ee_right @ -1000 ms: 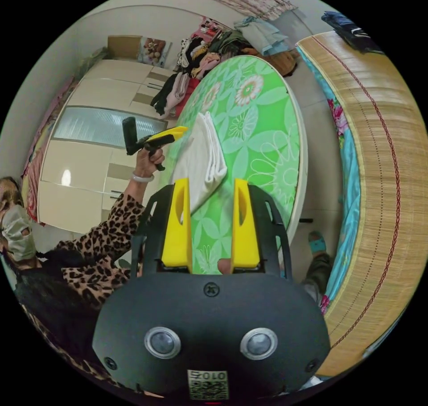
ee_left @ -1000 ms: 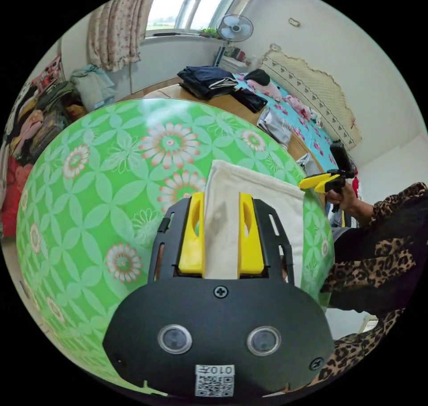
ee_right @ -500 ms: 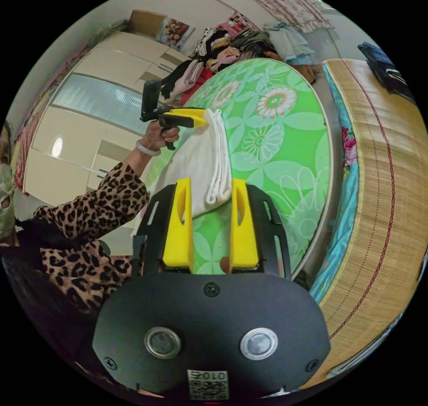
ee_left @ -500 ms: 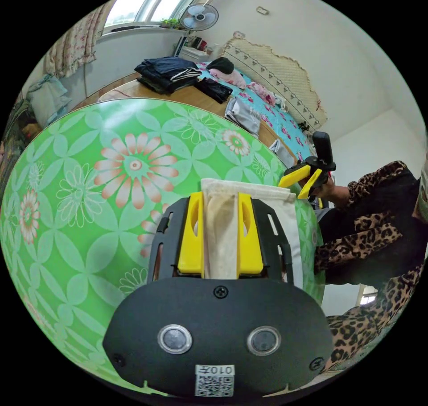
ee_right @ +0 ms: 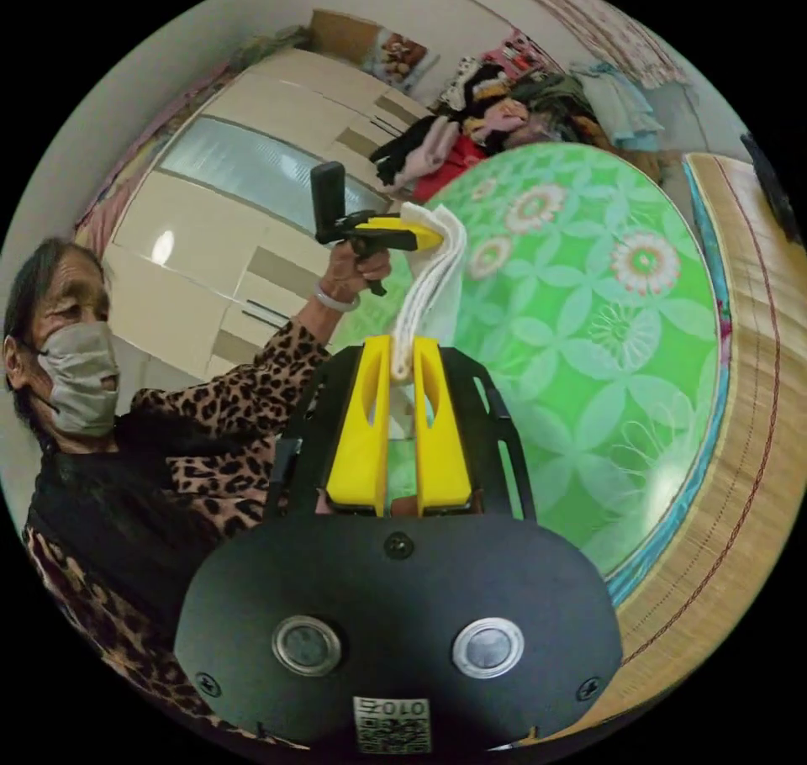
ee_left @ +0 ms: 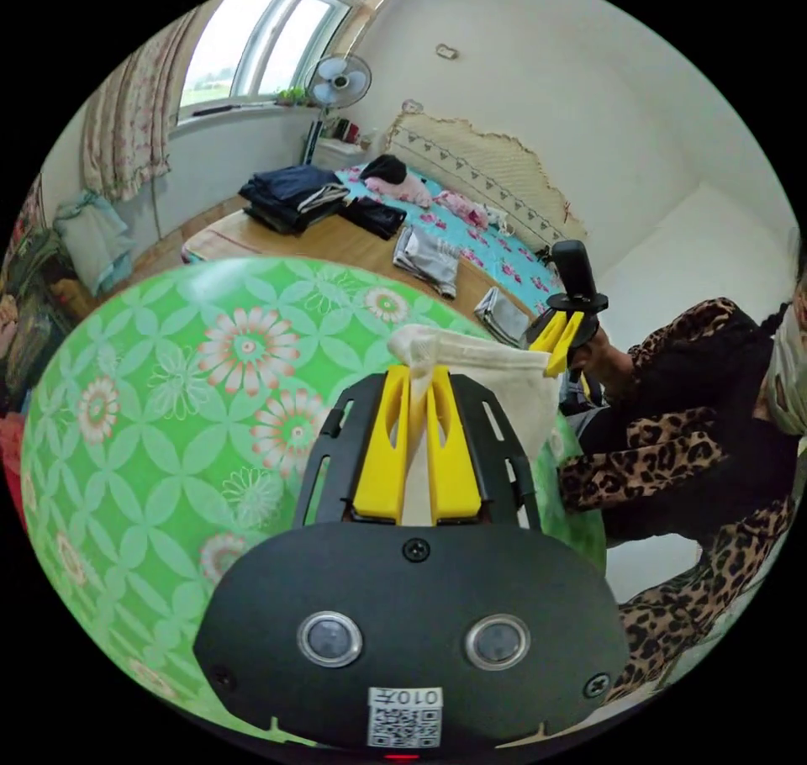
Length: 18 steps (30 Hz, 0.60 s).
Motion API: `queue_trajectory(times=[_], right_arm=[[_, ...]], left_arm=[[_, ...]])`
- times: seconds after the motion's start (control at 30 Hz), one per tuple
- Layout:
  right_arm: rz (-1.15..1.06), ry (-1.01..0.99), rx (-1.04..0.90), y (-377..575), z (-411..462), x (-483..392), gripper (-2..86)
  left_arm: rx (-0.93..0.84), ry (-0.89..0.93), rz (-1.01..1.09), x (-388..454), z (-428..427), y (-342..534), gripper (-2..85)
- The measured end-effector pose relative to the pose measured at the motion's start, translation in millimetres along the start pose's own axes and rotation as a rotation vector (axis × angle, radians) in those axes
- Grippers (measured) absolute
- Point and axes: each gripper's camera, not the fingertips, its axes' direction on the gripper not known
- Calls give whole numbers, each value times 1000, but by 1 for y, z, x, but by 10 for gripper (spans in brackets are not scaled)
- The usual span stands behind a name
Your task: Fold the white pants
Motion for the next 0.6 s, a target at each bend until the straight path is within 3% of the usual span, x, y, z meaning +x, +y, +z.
queue_trajectory(times=[0.2, 0.37, 0.6], right_arm=[[-291, 53, -33, -5, 72, -183, 60], [-443, -11, -125, -10, 161, -288, 59], [-563, -38, -375, -11, 305, -365, 60]], left_arm=[[148, -167, 44, 101, -171, 122, 29], [219, -319, -45, 173, -297, 284, 37], [327, -380, -310, 201, -358, 490, 36]])
